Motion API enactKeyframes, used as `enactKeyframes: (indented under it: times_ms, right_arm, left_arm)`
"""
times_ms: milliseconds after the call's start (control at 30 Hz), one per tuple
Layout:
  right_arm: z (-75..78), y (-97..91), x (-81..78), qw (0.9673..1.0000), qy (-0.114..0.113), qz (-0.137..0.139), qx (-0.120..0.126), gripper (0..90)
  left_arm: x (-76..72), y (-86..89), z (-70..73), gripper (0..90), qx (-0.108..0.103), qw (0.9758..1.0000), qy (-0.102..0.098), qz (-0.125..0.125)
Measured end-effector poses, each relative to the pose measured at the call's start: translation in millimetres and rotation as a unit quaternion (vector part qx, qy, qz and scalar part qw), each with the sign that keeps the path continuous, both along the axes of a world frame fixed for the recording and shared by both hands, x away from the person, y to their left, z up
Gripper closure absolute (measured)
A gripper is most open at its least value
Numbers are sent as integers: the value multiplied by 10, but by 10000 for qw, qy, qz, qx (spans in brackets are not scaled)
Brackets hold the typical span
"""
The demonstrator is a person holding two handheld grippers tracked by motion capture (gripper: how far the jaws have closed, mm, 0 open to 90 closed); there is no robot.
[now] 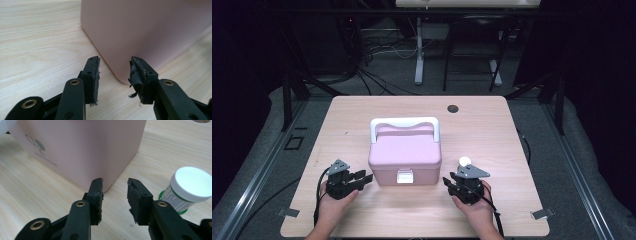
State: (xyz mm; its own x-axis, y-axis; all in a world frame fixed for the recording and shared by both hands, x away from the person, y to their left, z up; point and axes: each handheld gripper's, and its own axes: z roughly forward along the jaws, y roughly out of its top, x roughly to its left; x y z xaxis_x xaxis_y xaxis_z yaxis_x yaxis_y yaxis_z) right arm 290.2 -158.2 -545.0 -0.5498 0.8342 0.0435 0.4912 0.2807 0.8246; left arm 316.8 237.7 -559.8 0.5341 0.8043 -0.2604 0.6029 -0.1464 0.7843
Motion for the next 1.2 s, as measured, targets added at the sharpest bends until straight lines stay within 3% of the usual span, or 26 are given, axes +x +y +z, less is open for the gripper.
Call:
enactKeyframes:
  times_ms: [67, 233, 567, 733, 1000, 1200]
  right_arm:
    - [47, 2, 37, 10000, -3, 9, 23, 751]
    - [110, 13, 120, 9999, -98, -50, 95, 762]
    - [82, 111, 302, 9998, -31, -149, 143, 796]
    - [58, 140, 296, 9998, -89, -164, 35, 810]
    - [32, 132, 274, 9993, 33, -257, 288, 828]
    - [25, 157, 252, 9994, -7, -233, 255, 889]
  left_arm:
    - [20, -8, -2, 608, 1, 10000, -25, 33]
    - [55, -1, 13, 664, -14, 9999, -71, 92]
    - [91, -65, 86, 796, -108, 9996, -271, 26]
    - [88, -78, 108, 826, -155, 9993, -328, 48]
    - [86, -85, 111, 858, -125, 9992, -374, 9]
    - [63, -112, 111, 882, -98, 9991, -414, 66]
